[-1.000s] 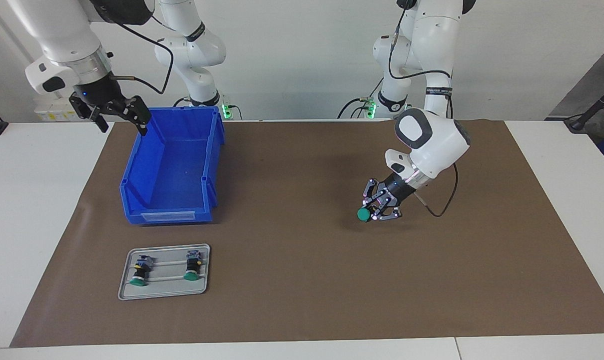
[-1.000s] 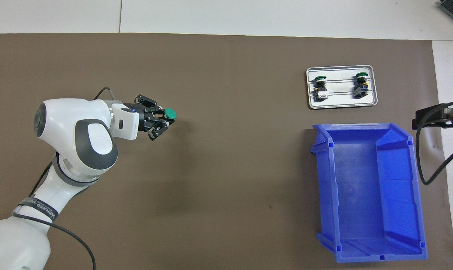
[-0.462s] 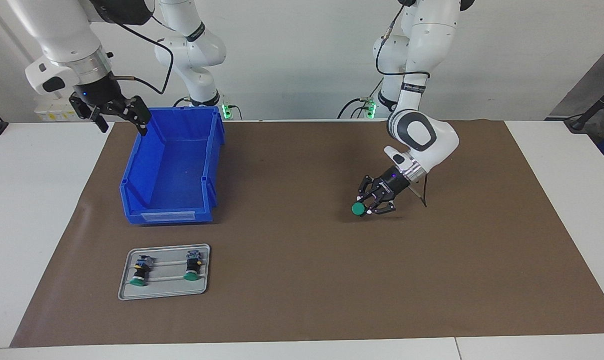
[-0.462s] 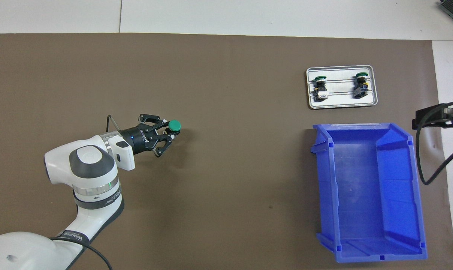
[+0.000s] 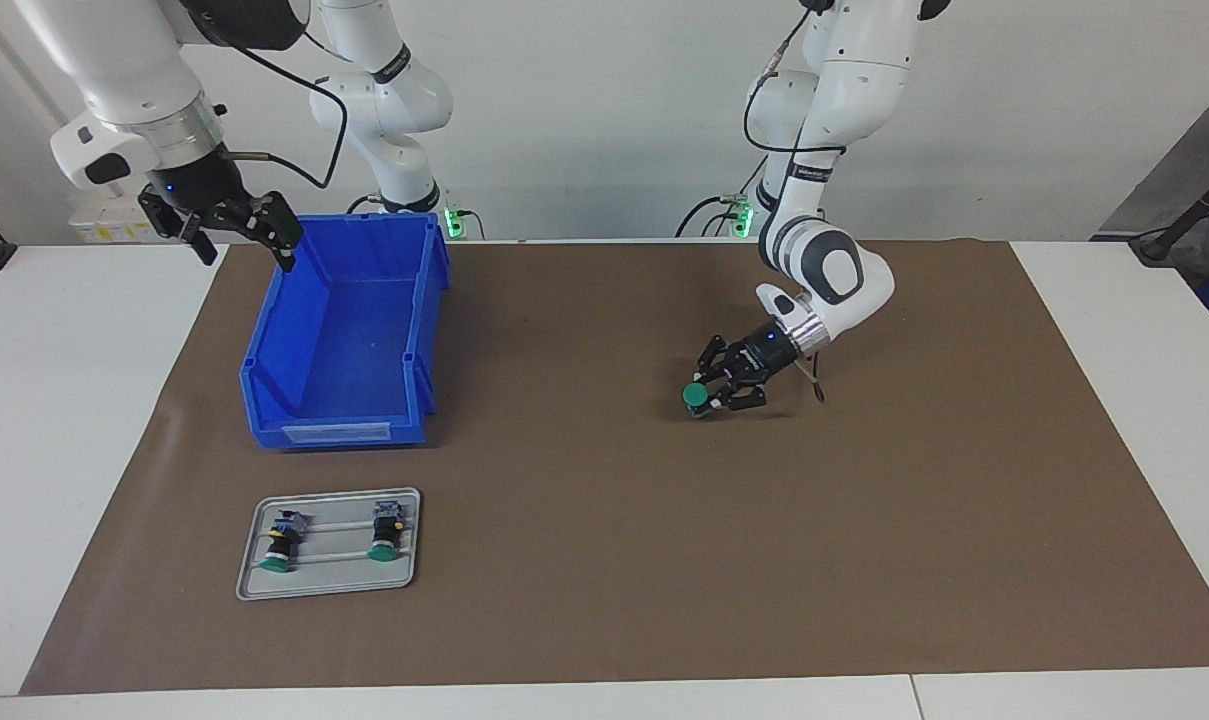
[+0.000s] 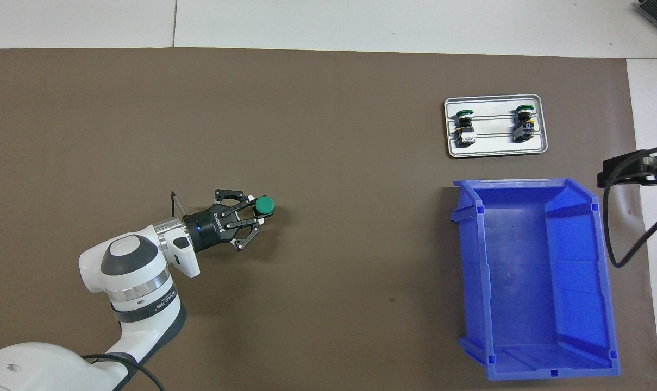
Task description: Place and press button with both arms
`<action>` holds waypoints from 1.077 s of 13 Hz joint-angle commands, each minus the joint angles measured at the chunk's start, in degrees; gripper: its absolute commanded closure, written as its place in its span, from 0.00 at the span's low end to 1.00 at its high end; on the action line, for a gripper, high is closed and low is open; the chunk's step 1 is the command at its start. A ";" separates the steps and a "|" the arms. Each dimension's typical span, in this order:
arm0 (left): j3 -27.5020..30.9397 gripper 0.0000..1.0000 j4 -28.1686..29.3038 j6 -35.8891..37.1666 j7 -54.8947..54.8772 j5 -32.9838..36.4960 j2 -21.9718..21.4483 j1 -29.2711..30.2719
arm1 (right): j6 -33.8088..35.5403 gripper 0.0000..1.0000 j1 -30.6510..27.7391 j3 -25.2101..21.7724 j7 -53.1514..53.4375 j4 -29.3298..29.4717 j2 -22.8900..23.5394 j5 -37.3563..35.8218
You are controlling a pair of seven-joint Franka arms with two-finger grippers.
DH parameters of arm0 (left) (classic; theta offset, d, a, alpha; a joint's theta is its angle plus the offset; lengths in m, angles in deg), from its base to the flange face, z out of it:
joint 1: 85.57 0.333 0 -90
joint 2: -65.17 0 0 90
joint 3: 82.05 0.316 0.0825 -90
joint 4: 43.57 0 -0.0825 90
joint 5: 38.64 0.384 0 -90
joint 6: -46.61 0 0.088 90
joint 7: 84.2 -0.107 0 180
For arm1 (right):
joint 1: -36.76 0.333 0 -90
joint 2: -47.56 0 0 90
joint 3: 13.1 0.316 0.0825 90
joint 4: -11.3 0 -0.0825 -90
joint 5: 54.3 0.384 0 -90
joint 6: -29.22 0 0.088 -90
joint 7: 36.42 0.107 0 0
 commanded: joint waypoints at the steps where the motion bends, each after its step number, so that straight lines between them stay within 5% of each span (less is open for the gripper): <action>1: -0.01 1.00 4.98 8.66 -4.54 -1.41 -2.71 3.80 | -0.90 0.00 -0.10 0.08 -1.19 -1.99 -1.66 -0.16; 4: -0.01 1.00 6.40 15.01 -4.90 -1.41 -3.85 8.02 | -0.81 0.00 -0.10 0.08 -1.19 -1.99 -1.66 -0.16; 12: -0.01 0.99 9.21 14.15 -4.99 -1.41 -4.03 7.41 | -0.81 0.00 -0.01 0.08 -1.20 -1.99 -1.66 -0.16; 13: -0.01 0.87 9.65 13.97 -4.90 -1.41 -4.03 7.59 | -0.81 0.00 -0.10 0.08 -1.19 -1.99 -1.66 -0.16; 14: 0.08 0.64 9.74 13.88 -4.90 -1.41 -4.03 7.76 | -0.81 0.00 -0.01 0.08 -1.19 -1.99 -1.66 -0.16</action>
